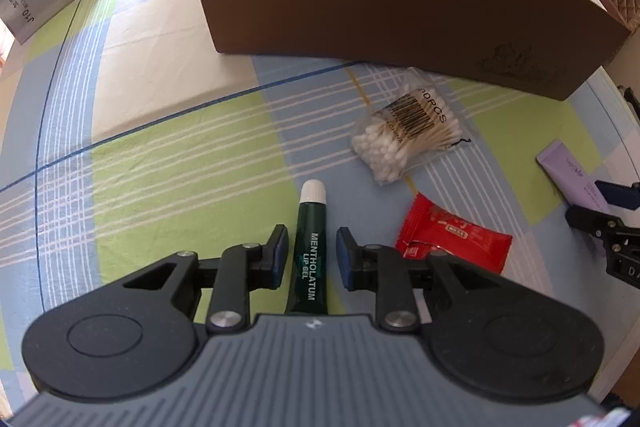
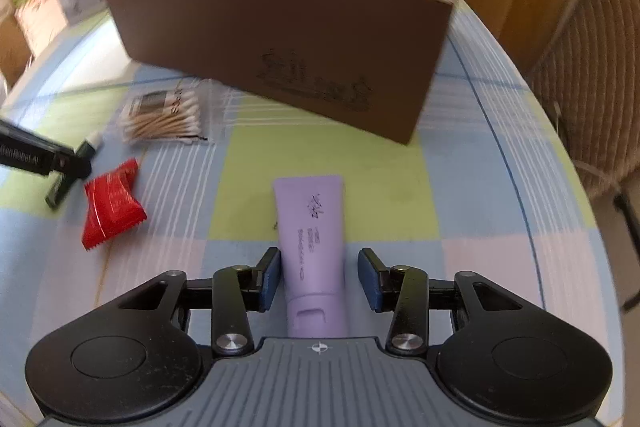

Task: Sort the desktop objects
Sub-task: 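Grasp the purple tube with the right tool while the left tool grasps the green lip balm, then carry the lip balm and purple tube over the brown box with both tools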

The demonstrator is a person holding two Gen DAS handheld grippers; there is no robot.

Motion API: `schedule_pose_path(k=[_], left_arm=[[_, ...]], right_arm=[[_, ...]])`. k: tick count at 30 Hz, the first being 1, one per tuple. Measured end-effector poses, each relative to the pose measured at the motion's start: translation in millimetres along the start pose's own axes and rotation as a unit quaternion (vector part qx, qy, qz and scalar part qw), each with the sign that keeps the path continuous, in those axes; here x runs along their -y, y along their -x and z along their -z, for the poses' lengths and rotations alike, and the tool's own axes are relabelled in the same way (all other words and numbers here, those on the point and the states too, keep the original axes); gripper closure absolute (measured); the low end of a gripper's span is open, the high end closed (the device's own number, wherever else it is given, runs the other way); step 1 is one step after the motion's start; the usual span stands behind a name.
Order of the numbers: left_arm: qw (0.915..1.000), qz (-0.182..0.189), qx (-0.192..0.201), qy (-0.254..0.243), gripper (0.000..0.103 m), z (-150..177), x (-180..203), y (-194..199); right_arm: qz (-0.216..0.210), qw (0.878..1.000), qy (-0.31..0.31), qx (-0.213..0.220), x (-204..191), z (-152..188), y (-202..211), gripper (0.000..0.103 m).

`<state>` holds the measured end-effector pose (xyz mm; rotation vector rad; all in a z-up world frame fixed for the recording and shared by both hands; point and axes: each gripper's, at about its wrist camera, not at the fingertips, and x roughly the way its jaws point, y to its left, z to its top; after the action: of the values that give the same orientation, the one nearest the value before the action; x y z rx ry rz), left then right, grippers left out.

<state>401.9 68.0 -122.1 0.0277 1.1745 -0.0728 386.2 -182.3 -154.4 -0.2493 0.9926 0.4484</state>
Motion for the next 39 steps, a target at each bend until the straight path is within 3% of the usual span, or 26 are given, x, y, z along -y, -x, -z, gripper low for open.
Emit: schedule_pose_path(k=[4,6,11,16,31,39], left_arm=[[0.9999,0.013,-0.001,-0.001,0.089,5,5,2],[0.9998,0.021,-0.004,0.000,0.090,8,5,4],[0.9992,0.037,-0.013,0.005,0.090,19,7,13],[0.9987,0.050,0.006,0.011,0.090,24,11,33],[0.9931,0.063,0.099,0.001,0.090,-8,28,99],[0.9876,0.074,0.138,-0.009,0.090,-37,34,121]], right_arm=[[-0.004,1.000,0.009,-0.004,-1,0,0,0.065],[-0.011,1.000,0.018,-0.005,-2,2,2,0.072],[-0.036,0.999,0.013,-0.018,-4,6,8,0.073],[-0.077,0.996,-0.017,-0.031,-3,7,18,0.073],[-0.121,0.991,0.007,0.054,-18,-35,69,0.073],[-0.122,0.987,0.009,0.102,-12,-66,92,0.073]])
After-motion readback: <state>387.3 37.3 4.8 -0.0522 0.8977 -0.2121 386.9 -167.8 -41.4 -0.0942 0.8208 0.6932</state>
